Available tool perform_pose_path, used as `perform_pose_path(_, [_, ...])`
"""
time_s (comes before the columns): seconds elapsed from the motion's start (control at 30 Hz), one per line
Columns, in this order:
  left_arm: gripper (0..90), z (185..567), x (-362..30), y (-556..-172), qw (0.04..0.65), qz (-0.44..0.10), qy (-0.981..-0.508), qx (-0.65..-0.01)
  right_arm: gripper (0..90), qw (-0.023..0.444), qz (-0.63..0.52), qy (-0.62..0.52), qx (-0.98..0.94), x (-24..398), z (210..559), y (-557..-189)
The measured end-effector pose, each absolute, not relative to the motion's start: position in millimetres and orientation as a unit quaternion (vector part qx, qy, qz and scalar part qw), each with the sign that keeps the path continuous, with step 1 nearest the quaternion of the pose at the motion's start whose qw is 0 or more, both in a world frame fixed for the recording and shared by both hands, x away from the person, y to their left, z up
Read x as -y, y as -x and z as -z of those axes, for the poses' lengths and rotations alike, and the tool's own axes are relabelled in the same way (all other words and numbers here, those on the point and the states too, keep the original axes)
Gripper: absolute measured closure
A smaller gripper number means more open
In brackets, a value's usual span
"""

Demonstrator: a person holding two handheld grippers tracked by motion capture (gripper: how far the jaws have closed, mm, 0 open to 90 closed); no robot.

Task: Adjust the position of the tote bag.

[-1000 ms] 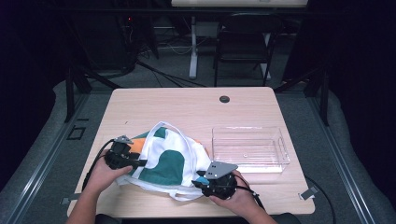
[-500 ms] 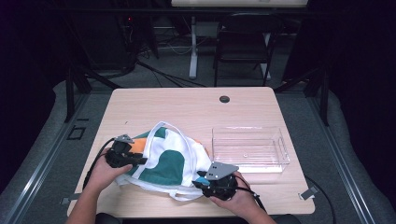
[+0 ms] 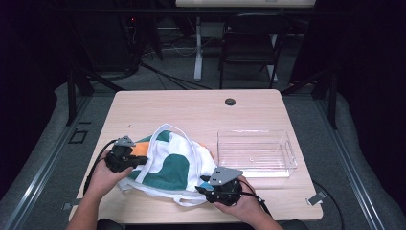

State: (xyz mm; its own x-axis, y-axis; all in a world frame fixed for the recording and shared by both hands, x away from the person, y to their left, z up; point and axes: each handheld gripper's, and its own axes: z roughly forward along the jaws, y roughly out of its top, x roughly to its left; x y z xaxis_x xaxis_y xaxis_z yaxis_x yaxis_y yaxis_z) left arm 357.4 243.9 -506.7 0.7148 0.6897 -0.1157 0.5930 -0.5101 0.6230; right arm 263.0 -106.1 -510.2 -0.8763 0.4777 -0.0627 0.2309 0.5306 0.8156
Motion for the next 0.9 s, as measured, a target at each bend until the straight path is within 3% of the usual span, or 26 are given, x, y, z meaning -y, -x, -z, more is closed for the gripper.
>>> perform_pose_path(0.9, [88.0, 459, -253, -356, 0.38, -0.118, -0.84, -0.369, 65.1, 0.128, -0.425, -0.177, -0.879, 84, 495, -275])
